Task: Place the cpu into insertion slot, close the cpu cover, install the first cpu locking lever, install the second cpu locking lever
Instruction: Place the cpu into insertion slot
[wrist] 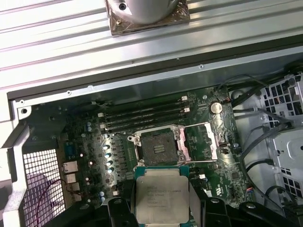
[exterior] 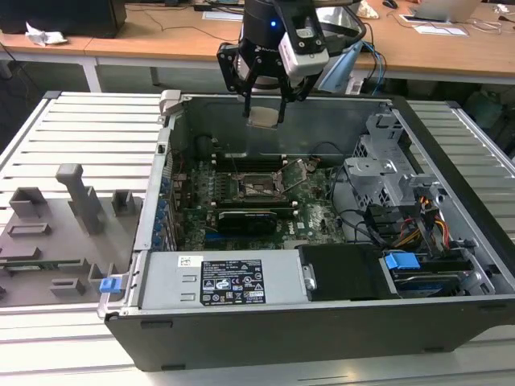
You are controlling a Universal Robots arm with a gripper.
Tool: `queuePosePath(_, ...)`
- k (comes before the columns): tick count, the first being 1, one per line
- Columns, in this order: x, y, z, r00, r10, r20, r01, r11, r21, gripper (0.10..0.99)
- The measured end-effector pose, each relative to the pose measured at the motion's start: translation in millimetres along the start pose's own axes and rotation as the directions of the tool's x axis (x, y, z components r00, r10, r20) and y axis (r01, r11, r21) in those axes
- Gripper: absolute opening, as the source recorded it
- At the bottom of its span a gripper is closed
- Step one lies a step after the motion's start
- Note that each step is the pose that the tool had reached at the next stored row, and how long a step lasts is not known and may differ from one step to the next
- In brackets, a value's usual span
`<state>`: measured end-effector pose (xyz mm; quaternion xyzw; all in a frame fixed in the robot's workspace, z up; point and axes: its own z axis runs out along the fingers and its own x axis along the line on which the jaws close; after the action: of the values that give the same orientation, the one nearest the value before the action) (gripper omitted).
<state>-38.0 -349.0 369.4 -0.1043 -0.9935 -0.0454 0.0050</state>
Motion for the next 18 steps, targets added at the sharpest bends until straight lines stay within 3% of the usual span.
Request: queuePosePath(18,0.0,0.0,0.5,0.9977,0.067,0.0060,-0.067,0.9977,-0.001,0.541)
